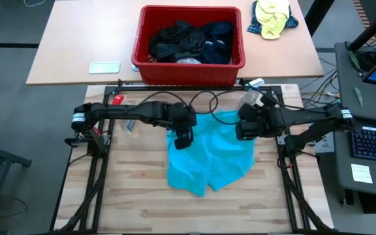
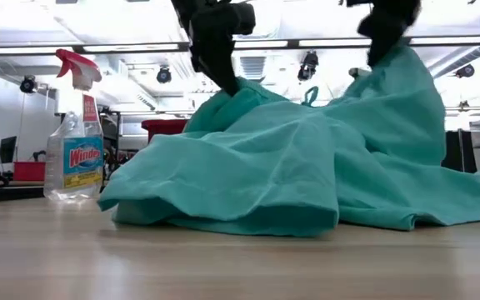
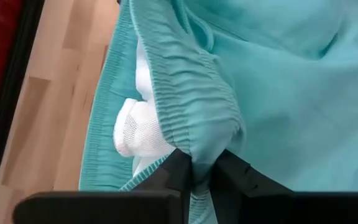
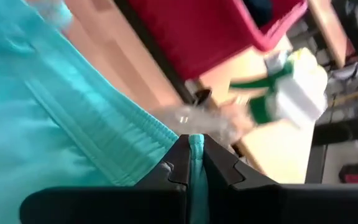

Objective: Fold Laundry from Bin
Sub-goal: Fold the light blue shorts

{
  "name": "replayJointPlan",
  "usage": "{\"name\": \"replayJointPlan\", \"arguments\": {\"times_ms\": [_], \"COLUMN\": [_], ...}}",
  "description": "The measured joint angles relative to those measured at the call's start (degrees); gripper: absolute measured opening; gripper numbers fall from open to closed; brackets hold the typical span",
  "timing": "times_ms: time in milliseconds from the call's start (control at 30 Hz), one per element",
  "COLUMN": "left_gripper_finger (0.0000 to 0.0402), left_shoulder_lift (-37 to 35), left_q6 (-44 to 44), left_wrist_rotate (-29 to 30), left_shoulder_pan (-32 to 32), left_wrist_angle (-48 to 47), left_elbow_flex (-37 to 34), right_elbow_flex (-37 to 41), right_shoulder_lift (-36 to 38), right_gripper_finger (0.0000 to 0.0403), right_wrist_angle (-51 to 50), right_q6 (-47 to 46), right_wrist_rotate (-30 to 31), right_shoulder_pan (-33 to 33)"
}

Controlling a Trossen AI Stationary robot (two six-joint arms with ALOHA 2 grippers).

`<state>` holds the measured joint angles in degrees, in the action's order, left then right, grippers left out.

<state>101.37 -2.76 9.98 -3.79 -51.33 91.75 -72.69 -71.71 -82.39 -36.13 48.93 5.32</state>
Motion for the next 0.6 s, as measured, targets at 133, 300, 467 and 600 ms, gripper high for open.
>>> {"name": "replayJointPlan", "arguments": {"times_ms": [133,300,467,600], "left_gripper_finger": [0.0049,0.0097,0.0162,0.0205], "left_shoulder_lift": [-0.77,-0.93,-1.48,-2.49], "left_q6": [0.72,0.75,0.52,-0.29], "left_wrist_rotate": [0.01,-0.02,0.04,0.07], "left_shoulder_pan": [-0.11,-1.02,-1.86,-1.95], "left_wrist_angle": [-0.80,-0.68,-2.92,-5.25], "left_elbow_flex": [-0.31,-0.37,-0.37,-0.74], "right_elbow_flex": [5.77,11.51,15.40,17.18], "right_shoulder_lift": [2.93,5.17,6.04,6.01], "right_gripper_finger": [0.0013,0.0013,0.0013,0.0013], "right_wrist_angle": [0.80,5.96,11.52,12.89], "right_q6": [-3.37,-4.59,-3.78,-3.92], "right_wrist_rotate": [0.13,0.11,0.02,-0.37], "right_shoulder_pan": [0.05,0.03,0.03,0.03]}}
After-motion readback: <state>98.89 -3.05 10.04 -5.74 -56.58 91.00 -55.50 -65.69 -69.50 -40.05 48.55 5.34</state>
